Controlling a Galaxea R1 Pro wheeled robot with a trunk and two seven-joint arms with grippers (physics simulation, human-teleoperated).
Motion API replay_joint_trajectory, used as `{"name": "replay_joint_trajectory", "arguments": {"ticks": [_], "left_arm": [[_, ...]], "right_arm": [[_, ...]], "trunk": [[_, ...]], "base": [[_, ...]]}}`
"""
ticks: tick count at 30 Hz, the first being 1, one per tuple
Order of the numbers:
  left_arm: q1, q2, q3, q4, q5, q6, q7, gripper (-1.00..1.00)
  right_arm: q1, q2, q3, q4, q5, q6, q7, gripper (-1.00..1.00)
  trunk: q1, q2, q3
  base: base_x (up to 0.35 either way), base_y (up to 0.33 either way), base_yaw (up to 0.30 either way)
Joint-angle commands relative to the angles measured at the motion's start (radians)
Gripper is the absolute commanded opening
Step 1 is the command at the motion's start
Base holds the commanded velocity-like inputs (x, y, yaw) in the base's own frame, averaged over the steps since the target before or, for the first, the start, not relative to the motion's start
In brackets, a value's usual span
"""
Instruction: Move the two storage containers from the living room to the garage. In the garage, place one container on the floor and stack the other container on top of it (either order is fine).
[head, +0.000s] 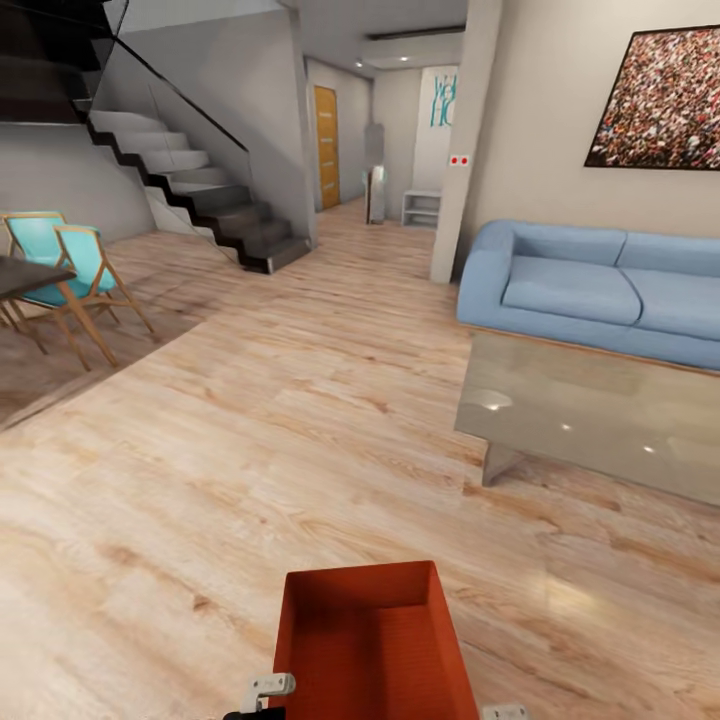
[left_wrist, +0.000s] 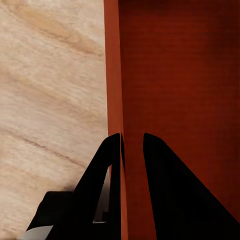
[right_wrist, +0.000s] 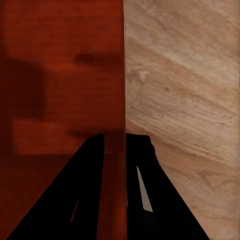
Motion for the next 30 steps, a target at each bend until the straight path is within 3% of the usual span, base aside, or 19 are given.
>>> {"name": "replay_joint_trajectory", "arguments": {"ticks": [1,16,30], "left_arm": [[-0.001,0.013,-0.011,-0.003,-0.004,-0.038,0.013,-1.0],[-0.001,0.015,-0.012,-0.002,-0.005,-0.036,0.011,-1.0],[-0.001,0.016,-0.012,-0.001,-0.006,-0.036,0.011,-1.0]], "right_arm": [[0.001,-0.001,0.018,0.001,-0.016,0.006,0.0,-1.0],[0.001,-0.001,0.018,0.001,-0.016,0.007,0.0,-1.0],[0.001,-0.001,0.017,0.001,-0.016,0.006,0.0,-1.0]], "trunk": [[0.0,0.0,0.0],[0.0,0.0,0.012],[0.0,0.0,0.022]], "base": [[0.0,0.0,0.227],[0.01,0.0,0.139],[0.134,0.069,0.084]]}}
